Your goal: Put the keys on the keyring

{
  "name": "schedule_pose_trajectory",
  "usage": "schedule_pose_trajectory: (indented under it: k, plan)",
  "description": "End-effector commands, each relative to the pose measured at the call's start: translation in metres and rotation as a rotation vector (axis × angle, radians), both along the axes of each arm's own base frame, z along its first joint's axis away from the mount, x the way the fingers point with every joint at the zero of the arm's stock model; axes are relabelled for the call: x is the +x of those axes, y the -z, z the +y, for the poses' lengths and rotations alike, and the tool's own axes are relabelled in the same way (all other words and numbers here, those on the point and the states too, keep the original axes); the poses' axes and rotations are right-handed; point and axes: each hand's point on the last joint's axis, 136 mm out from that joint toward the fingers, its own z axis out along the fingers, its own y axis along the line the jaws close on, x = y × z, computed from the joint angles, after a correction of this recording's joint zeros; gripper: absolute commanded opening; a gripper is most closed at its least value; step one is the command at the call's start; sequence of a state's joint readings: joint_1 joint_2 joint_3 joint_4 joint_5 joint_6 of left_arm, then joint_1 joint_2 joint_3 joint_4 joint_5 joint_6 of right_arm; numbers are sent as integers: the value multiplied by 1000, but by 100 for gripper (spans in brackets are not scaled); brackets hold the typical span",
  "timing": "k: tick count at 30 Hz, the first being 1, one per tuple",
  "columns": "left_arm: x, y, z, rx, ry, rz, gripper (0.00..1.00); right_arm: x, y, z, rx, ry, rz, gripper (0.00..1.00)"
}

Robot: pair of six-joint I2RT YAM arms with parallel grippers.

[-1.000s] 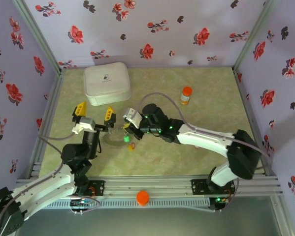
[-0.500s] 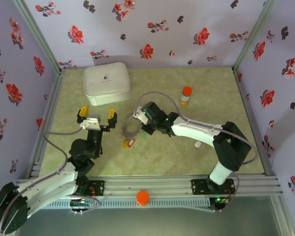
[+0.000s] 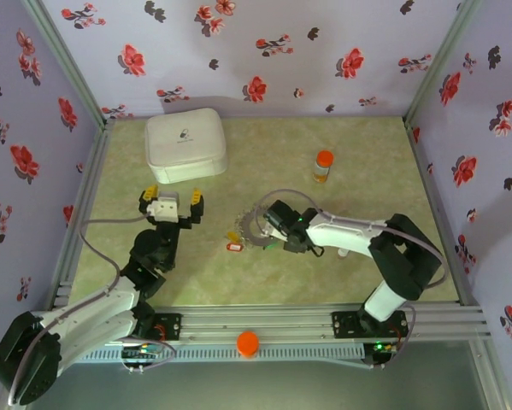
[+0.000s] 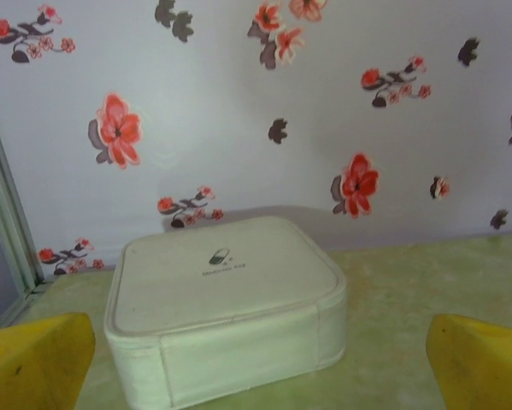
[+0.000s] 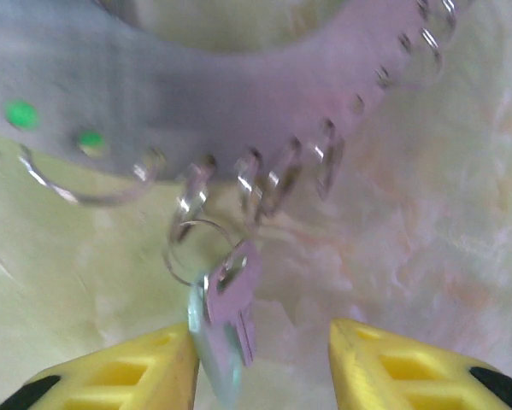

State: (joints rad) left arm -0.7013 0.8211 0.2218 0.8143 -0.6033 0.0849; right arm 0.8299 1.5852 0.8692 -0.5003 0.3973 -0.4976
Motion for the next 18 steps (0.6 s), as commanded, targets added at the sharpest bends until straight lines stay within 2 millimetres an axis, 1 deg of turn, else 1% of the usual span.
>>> schedule_pose_trajectory:
  k: [1,2,3,4,5,6,7,8,9,10,11,13,14,15,16,17,18]
  plan:
    - [8,-3,7,0,-33,28,100,19,-43,4,267,170,-119,49]
    - [11,-1,10,5,-47,38,100,24,-60,10,429,228,-143,52]
    - [14,3,14,14,-58,51,100,33,-77,11,568,285,-186,57]
    - [17,5,18,19,-72,61,100,44,-97,8,707,344,-258,66]
    - [21,8,24,28,-86,75,100,55,-113,-4,815,415,-342,73]
    - [23,10,28,40,-94,86,100,63,-121,-17,874,470,-403,75]
    - [27,14,34,57,-112,99,100,74,-131,-36,918,535,-473,76]
    - [29,17,44,62,-140,112,100,83,-134,-57,929,609,-535,76]
    - [31,21,52,54,-161,130,100,90,-134,-77,915,671,-593,77]
    - [32,31,61,45,-169,177,100,96,-132,-103,886,753,-675,77]
    - [36,32,71,33,-188,227,100,101,-128,-126,858,820,-751,77]
    - [35,46,93,-5,-258,293,100,105,-112,-161,815,911,-848,77]
    - [34,52,103,-8,-291,299,100,104,-101,-176,796,952,-879,77]
    - [32,57,112,-11,-321,300,100,104,-91,-185,783,980,-888,77]
    - [29,66,121,-10,-351,315,100,106,-81,-192,791,999,-899,77]
    - [26,77,130,-6,-377,337,100,109,-83,-197,787,1000,-936,77]
    - [24,83,135,-10,-397,351,100,112,-82,-191,806,976,-911,77]
